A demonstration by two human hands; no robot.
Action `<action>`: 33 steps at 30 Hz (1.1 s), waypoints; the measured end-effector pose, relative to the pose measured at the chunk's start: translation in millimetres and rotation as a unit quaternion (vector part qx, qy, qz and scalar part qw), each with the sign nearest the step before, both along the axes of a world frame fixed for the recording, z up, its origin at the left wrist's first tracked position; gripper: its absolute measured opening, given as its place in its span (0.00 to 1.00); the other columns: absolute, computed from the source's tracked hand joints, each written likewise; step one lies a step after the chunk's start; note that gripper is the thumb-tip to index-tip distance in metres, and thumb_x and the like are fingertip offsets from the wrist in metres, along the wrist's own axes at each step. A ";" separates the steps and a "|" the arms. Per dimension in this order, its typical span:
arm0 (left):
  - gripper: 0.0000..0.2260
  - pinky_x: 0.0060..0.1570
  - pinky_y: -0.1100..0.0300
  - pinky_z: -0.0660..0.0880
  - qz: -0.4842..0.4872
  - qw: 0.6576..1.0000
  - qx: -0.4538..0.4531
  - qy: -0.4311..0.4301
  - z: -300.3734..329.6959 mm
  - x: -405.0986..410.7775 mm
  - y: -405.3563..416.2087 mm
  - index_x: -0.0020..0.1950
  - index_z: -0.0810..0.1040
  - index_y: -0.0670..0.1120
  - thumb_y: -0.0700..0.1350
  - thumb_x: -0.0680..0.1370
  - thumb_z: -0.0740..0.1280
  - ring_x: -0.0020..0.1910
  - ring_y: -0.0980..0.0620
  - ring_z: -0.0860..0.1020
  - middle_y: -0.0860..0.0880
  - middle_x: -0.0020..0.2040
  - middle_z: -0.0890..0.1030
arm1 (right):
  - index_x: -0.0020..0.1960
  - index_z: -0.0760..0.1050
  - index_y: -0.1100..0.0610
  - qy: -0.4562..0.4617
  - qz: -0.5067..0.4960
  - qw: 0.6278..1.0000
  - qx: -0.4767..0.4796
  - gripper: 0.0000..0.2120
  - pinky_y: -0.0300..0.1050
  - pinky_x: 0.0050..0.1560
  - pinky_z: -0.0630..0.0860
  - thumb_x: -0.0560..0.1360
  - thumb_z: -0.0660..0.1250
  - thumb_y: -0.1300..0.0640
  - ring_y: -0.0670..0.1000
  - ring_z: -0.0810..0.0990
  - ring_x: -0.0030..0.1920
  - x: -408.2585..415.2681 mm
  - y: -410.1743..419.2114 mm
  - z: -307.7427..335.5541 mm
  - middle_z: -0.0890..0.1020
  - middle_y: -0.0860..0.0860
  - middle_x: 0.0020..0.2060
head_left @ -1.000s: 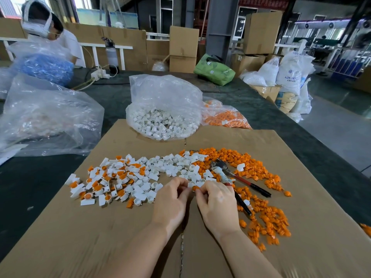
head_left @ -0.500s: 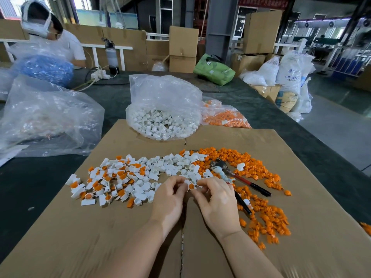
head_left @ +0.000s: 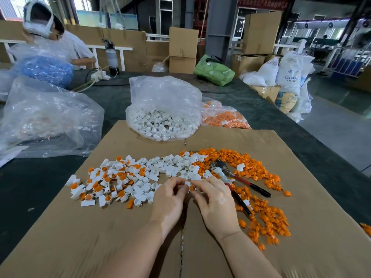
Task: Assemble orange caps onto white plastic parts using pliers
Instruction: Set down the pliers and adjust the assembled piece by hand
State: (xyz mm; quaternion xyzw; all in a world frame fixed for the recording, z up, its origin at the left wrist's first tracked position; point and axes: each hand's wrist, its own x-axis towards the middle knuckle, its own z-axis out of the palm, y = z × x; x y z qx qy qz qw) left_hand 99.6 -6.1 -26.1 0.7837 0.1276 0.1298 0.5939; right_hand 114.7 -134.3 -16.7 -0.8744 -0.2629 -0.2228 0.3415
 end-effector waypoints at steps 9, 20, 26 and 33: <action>0.02 0.36 0.75 0.70 -0.004 1.000 -0.001 -0.014 2.0 -1.9 0.1 0.47 0.79 0.50 0.45 0.76 0.69 0.38 0.61 0.77 0.52 0.39 0.80 | 0.51 0.82 0.57 -0.004 -0.002 1.000 0.002 0.10 0.53 0.45 0.76 0.71 0.72 0.64 0.51 0.77 0.44 -0.6 -0.3 1.9 0.79 0.50 0.40; 0.03 0.37 0.71 0.73 -0.020 0.998 -0.052 -0.025 4.2 -2.3 3.7 0.47 0.80 0.48 0.42 0.75 0.70 0.42 0.50 0.80 0.43 0.42 0.81 | 0.52 0.82 0.57 -0.006 0.000 1.000 0.021 0.10 0.54 0.44 0.76 0.71 0.72 0.63 0.51 0.77 0.43 1.2 -0.7 0.0 0.79 0.51 0.40; 0.03 0.35 0.73 0.72 -0.022 0.999 -0.039 -0.028 4.6 -2.6 4.2 0.48 0.80 0.46 0.42 0.75 0.70 0.42 0.49 0.79 0.43 0.42 0.81 | 0.51 0.82 0.57 -0.016 0.004 1.000 0.025 0.10 0.53 0.44 0.77 0.70 0.73 0.64 0.51 0.78 0.43 2.4 -1.1 -0.9 0.79 0.50 0.40; 0.03 0.34 0.73 0.72 -0.012 0.999 -0.043 -0.026 6.1 -1.3 2.1 0.46 0.79 0.47 0.42 0.75 0.70 0.37 0.56 0.78 0.43 0.41 0.81 | 0.52 0.81 0.57 -0.021 -0.016 0.999 0.020 0.13 0.50 0.48 0.76 0.68 0.75 0.61 0.52 0.79 0.46 3.9 -0.7 -4.0 0.80 0.50 0.42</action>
